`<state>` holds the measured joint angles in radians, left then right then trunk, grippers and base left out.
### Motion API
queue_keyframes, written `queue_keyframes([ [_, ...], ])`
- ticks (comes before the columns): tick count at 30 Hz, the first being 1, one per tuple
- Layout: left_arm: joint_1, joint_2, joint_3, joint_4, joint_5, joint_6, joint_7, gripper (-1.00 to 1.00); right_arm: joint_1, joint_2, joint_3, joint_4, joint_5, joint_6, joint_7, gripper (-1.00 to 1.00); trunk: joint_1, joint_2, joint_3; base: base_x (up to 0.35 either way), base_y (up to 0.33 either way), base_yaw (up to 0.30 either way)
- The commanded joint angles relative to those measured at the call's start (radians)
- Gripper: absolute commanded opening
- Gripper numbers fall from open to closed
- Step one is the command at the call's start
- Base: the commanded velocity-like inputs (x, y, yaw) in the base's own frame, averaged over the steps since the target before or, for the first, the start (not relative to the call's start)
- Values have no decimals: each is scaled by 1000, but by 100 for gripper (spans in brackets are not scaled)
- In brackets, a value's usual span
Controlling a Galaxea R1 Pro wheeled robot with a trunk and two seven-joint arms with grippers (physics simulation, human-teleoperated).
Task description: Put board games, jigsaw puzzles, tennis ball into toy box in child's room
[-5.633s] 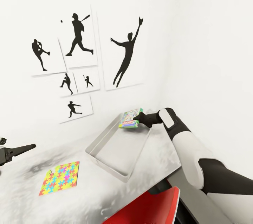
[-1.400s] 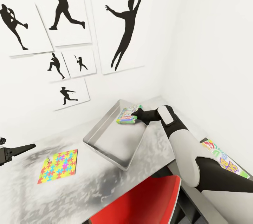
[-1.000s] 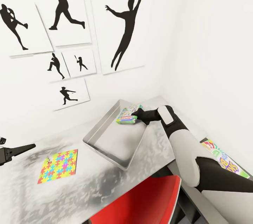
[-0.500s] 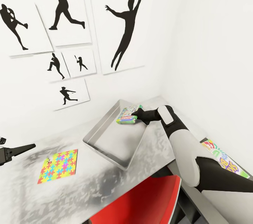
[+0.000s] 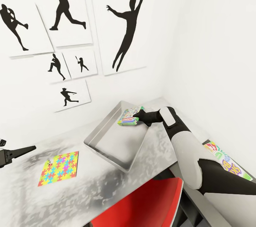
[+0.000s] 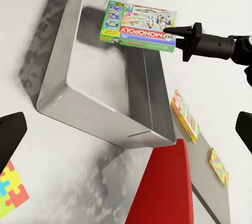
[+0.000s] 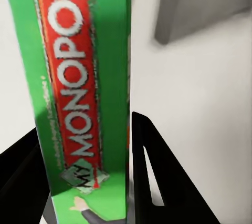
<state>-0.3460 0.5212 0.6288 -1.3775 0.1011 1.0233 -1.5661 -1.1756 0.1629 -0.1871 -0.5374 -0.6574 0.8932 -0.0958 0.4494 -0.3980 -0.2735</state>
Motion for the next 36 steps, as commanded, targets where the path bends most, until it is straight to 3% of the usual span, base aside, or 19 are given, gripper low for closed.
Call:
queue_keyframes([
  [1, -1, 0, 0, 0, -1, 11, -5, 100, -1, 1, -6, -1, -10, 4, -10, -100, 1, -2, -2, 0, 0, 0],
  [3, 0, 0, 0, 0, -1, 11, -5, 100, -1, 1, -6, -1, -10, 4, -10, -100, 1, -2, -2, 0, 0, 0],
  [4, -1, 0, 0, 0, -1, 11, -5, 100, -1, 1, -6, -1, -10, 4, -10, 100, 1, -2, -2, 0, 0, 0],
  [36, -1, 0, 0, 0, -1, 11, -5, 100, 0, -2, -7, -35, -11, 10, -1, 100, 1, -2, 3, 0, 0, -8],
])
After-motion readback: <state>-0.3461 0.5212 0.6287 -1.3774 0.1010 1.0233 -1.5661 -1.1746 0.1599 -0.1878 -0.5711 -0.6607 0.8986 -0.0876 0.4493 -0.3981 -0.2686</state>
